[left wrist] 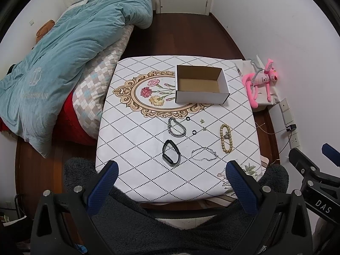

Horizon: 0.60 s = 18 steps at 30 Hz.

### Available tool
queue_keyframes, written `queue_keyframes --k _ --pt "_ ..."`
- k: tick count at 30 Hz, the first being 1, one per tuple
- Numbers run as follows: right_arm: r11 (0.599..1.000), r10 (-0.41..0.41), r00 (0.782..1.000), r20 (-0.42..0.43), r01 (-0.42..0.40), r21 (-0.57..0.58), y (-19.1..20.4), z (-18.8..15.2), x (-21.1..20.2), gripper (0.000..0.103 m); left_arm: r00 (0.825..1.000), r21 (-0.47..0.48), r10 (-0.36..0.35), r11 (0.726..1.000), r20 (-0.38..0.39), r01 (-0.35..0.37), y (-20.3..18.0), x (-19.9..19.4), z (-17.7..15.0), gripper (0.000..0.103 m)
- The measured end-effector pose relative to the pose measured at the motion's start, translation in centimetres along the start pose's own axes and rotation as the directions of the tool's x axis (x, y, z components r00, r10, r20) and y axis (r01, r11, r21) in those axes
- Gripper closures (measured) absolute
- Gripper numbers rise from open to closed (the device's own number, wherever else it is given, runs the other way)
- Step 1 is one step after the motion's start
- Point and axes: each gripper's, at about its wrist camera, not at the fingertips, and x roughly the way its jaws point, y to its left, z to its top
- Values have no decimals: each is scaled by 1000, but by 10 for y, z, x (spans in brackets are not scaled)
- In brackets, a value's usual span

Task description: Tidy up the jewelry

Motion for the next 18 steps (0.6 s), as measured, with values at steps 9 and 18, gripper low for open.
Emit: queue_keyframes --k 9,18 --pt "1000 0 1000 2 0 1 -1 -1 -4 0 1000 1 -2 1000 0 2 0 -1 0 0" --pt "1000 0 1000 5 0 1 -2 6 -11 0 1000 -1 -10 1000 7 10 -1 -7 2 0"
